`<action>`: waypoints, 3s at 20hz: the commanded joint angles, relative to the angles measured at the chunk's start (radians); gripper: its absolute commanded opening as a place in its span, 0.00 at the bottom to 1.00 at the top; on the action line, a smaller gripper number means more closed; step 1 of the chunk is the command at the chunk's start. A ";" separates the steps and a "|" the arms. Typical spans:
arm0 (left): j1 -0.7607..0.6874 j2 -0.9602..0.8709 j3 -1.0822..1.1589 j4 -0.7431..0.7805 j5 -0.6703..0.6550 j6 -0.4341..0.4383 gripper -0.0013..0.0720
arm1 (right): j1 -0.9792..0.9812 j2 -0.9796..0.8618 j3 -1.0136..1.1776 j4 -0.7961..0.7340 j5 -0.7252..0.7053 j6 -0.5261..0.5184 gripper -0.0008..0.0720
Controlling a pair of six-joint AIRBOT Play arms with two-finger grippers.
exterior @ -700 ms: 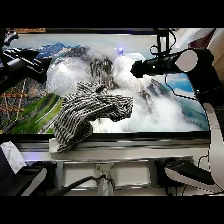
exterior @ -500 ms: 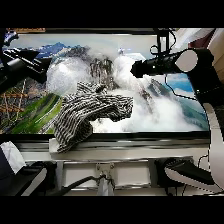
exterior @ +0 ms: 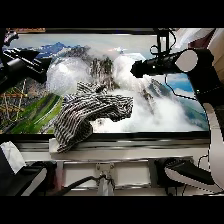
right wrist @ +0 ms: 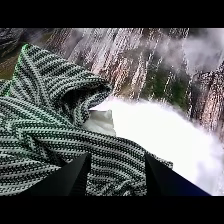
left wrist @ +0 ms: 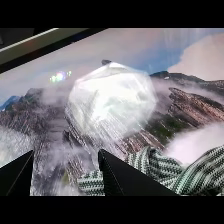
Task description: Fold the clothes and pants, and hang the long-sleeved shirts on hangers.
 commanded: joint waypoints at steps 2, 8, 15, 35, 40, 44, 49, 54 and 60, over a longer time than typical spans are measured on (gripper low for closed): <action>0.000 -0.001 0.000 0.000 0.000 0.000 0.58 | 0.001 0.000 0.000 0.000 0.000 0.000 0.56; 0.000 -0.001 0.000 -0.205 -0.010 -0.101 0.58 | 0.001 0.000 0.000 -0.001 -0.102 0.003 0.56; -0.005 -0.011 -0.004 -0.271 -0.174 -0.101 0.57 | 0.001 0.000 0.000 0.001 -0.413 0.003 0.56; -0.417 -0.335 0.046 -0.240 -0.336 -0.088 0.63 | 0.007 -0.002 -0.021 0.039 -0.057 0.026 0.58; -0.462 -0.503 0.229 -0.042 -0.411 -0.206 0.63 | -0.145 -0.002 -0.022 -0.257 -0.066 0.194 0.88; -0.523 -0.678 0.384 0.106 -0.455 -0.259 0.71 | -0.319 -0.003 -0.038 -0.113 0.018 0.198 0.88; -0.616 -0.855 0.451 0.109 -0.455 -0.299 0.71 | -0.323 -0.003 -0.121 -0.091 0.020 0.172 0.88; -0.635 -0.926 0.451 0.202 -0.388 -0.357 0.71 | -0.323 0.001 -0.166 -0.014 0.039 0.104 0.88; -0.653 -0.955 0.451 0.145 -0.515 -0.301 0.71 | -0.323 0.001 -0.165 -0.004 0.006 0.092 0.88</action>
